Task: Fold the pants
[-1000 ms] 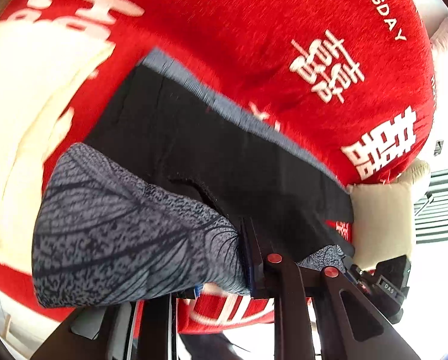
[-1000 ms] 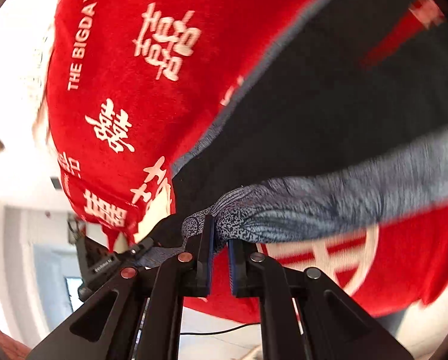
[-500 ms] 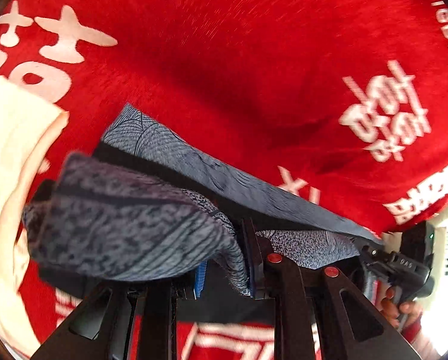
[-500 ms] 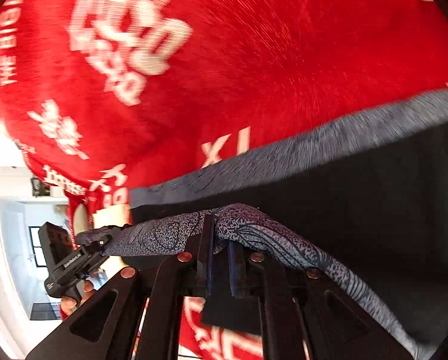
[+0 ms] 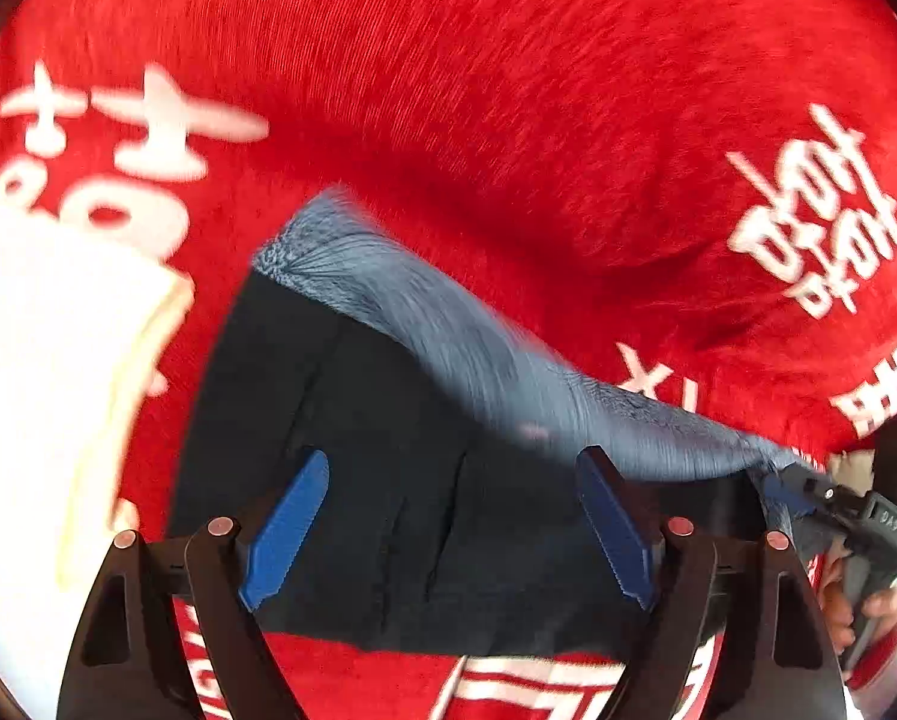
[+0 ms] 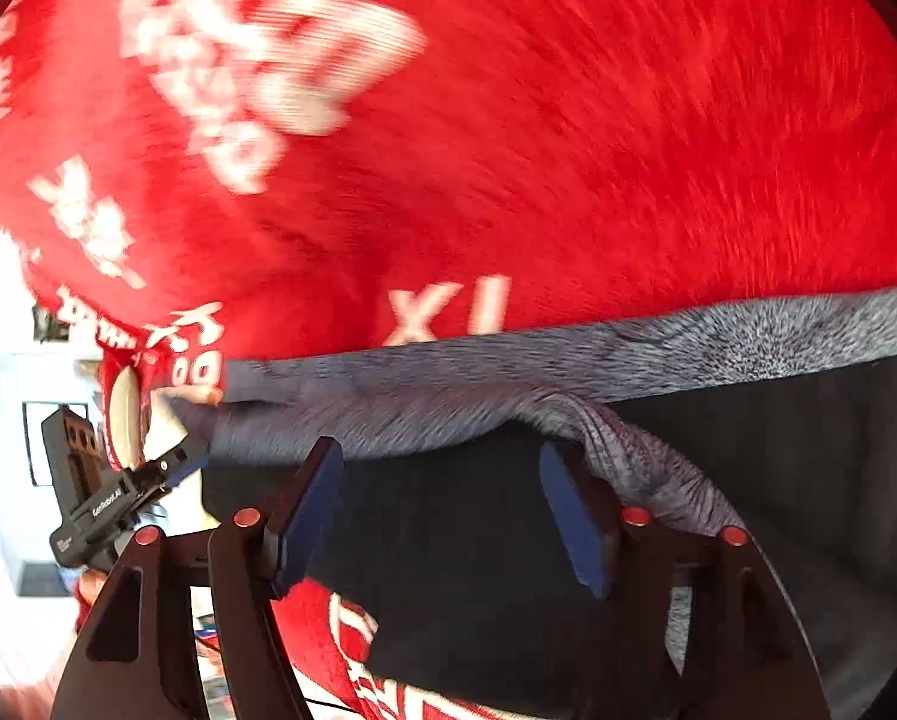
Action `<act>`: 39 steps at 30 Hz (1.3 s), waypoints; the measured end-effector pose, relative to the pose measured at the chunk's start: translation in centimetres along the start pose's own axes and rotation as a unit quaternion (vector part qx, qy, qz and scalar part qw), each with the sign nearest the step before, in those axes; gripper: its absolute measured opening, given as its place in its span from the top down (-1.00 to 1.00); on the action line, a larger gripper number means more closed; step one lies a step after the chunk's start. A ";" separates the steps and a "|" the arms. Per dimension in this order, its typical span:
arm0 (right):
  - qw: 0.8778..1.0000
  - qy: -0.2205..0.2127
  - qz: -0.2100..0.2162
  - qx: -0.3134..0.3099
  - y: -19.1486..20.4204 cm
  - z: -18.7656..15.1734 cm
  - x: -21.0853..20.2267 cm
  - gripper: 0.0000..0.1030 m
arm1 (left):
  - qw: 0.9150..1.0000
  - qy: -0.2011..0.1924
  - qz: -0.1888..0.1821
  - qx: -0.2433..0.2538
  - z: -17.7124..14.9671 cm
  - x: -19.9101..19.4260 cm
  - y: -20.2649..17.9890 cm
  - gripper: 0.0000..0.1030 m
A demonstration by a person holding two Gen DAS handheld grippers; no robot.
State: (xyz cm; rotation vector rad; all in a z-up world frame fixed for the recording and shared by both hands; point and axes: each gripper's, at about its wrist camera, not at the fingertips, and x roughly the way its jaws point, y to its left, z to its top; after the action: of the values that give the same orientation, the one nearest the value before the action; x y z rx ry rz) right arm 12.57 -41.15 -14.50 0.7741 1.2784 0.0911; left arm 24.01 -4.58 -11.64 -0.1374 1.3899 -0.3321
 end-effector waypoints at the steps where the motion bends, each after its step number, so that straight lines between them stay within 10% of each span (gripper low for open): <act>1: 1.000 -0.001 -0.003 -0.018 1.0 -0.4 -0.3 -0.37 | 1.000 0.002 0.005 0.001 -0.2 -0.3 0.1 -0.65; 7: 0.992 0.058 -0.050 -0.105 4.8 -1.2 4.1 0.42 | 0.997 0.015 0.050 0.055 -0.7 2.7 -1.5 -0.65; 12: 0.979 0.043 -0.121 -0.159 5.7 0.8 8.9 0.42 | 0.992 -0.015 0.102 0.067 0.9 6.4 -2.8 -0.65; 21: 0.996 0.013 -0.069 -0.059 3.8 3.5 9.3 0.28 | 0.984 -0.014 0.158 0.078 2.2 7.7 -4.8 -0.65; 25: 0.995 -0.010 -0.071 -0.068 3.6 1.3 5.4 -0.19 | 0.987 0.001 0.145 0.074 0.3 5.8 -6.0 -0.65; 39: 0.994 0.007 -0.109 0.010 -4.2 -11.9 -4.1 -0.24 | 0.982 0.069 0.113 0.138 -13.1 3.3 -16.1 -0.65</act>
State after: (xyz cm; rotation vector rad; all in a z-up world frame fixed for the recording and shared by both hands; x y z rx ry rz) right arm -0.70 -40.66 -14.46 0.6469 1.3705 -0.0929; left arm 9.26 -19.50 -12.46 0.2745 1.4658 -0.3457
